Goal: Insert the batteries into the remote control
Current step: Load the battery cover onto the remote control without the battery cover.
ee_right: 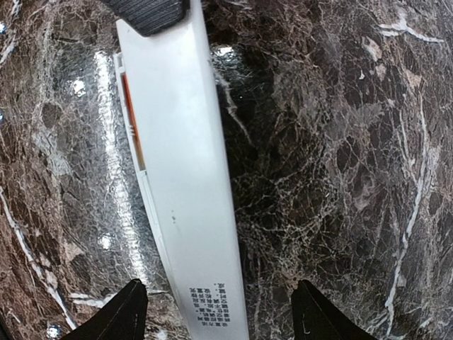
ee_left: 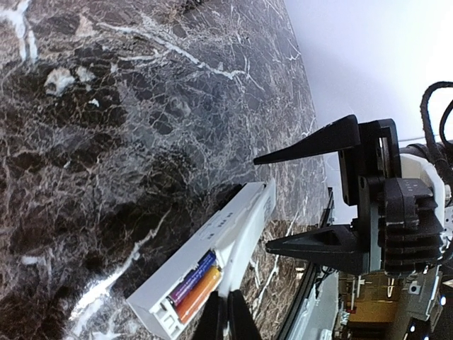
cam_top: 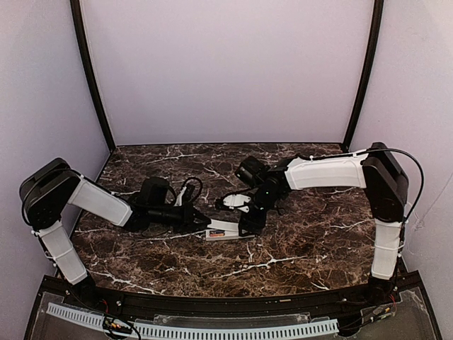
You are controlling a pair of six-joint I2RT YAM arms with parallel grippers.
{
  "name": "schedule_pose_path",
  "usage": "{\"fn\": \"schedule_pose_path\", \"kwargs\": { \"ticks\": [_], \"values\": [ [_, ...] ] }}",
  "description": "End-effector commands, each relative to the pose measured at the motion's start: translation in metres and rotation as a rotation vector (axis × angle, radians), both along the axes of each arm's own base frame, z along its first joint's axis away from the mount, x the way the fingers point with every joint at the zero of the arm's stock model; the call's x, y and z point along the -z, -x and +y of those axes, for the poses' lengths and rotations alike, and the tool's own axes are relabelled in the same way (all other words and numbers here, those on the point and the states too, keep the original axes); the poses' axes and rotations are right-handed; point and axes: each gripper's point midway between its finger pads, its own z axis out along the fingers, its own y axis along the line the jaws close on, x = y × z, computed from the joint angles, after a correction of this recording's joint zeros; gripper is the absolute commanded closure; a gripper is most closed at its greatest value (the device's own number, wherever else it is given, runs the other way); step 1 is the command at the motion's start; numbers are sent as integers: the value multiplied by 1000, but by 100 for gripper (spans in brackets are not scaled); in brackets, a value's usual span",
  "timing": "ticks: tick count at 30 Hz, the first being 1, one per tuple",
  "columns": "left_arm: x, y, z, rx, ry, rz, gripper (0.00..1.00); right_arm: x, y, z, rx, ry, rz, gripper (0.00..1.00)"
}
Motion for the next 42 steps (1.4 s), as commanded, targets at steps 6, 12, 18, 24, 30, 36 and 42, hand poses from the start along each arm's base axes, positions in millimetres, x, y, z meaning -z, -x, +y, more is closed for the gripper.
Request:
{"fn": "schedule_pose_path", "kwargs": {
  "ticks": [6,12,18,24,30,36,42],
  "values": [
    [6,7,3,-17,112,79,100,-2,8,16,-73,-38,10,30],
    [1,8,-2,-17,196,103,100,7,9,19,-90,-27,22,29],
    [-7,7,-3,-16,216,86,100,17,7,17,-90,-2,19,32],
    [-19,8,-5,-16,274,93,100,22,6,15,-85,14,20,39],
    [-23,12,-4,-14,299,108,100,23,7,15,-80,18,22,45],
    [-13,19,4,-31,275,128,100,25,6,10,-64,37,23,54],
    [-1,18,13,-74,228,130,100,24,7,8,-56,41,27,60]
  ]
}}
